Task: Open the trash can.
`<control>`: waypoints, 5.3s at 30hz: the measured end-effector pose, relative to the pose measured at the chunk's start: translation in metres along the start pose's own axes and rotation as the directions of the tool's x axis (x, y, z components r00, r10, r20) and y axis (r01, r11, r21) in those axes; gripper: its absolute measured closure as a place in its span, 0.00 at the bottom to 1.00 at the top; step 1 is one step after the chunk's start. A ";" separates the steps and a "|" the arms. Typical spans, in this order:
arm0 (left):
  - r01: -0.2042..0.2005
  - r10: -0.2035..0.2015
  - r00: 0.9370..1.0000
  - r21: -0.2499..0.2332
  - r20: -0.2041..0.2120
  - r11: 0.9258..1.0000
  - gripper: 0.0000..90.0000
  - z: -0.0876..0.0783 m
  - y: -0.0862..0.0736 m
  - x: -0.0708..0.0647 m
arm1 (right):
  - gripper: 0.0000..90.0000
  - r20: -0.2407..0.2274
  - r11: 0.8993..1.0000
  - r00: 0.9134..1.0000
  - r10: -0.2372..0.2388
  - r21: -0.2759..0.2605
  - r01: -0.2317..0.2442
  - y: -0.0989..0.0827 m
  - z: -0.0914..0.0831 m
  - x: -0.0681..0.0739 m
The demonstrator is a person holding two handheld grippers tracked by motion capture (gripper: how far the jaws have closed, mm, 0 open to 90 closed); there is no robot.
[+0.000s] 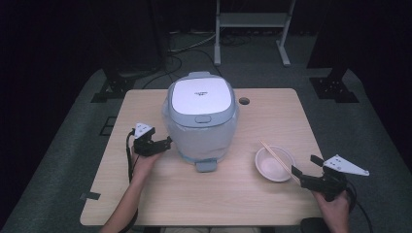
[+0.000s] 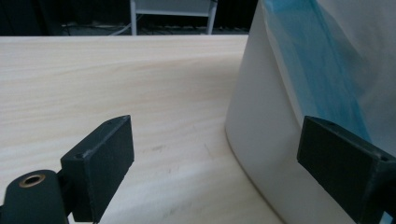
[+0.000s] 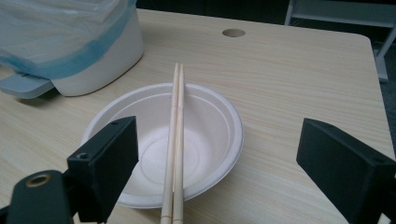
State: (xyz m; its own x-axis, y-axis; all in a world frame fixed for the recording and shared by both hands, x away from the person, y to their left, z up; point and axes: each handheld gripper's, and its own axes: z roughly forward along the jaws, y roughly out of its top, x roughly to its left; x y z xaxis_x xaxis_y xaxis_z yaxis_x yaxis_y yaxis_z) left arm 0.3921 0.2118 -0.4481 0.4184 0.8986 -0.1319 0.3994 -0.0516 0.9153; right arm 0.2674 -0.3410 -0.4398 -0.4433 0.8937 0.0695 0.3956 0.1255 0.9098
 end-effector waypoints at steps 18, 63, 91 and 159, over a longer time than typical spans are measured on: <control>-0.048 0.038 0.988 0.057 0.152 0.997 0.11 -0.054 -0.021 -0.017 | 0.13 0.002 1.000 1.000 -0.007 0.006 0.007 0.000 0.000 0.002; -0.274 0.198 0.897 0.146 0.395 0.951 0.85 0.007 -0.034 -0.118 | 0.13 -0.012 1.000 1.000 -0.016 0.004 0.016 0.000 0.000 0.002; -0.334 0.273 0.902 0.140 0.334 0.932 0.83 0.011 -0.044 -0.128 | 0.15 -0.197 0.955 0.979 -0.051 0.277 0.106 0.037 0.052 0.016; -0.354 0.283 0.898 0.171 0.337 0.919 0.84 0.017 -0.046 -0.128 | 0.88 -0.375 0.911 0.921 -0.109 0.333 0.244 0.151 0.045 0.036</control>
State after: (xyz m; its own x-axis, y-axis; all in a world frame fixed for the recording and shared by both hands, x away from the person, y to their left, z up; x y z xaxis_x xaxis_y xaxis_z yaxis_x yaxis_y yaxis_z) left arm 0.3336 0.0916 -0.4795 0.7637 0.6455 0.0124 0.3587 -0.4403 0.8231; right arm 0.3480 -0.2706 -0.3184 -0.7530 0.6474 0.1178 0.5202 0.4761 0.7090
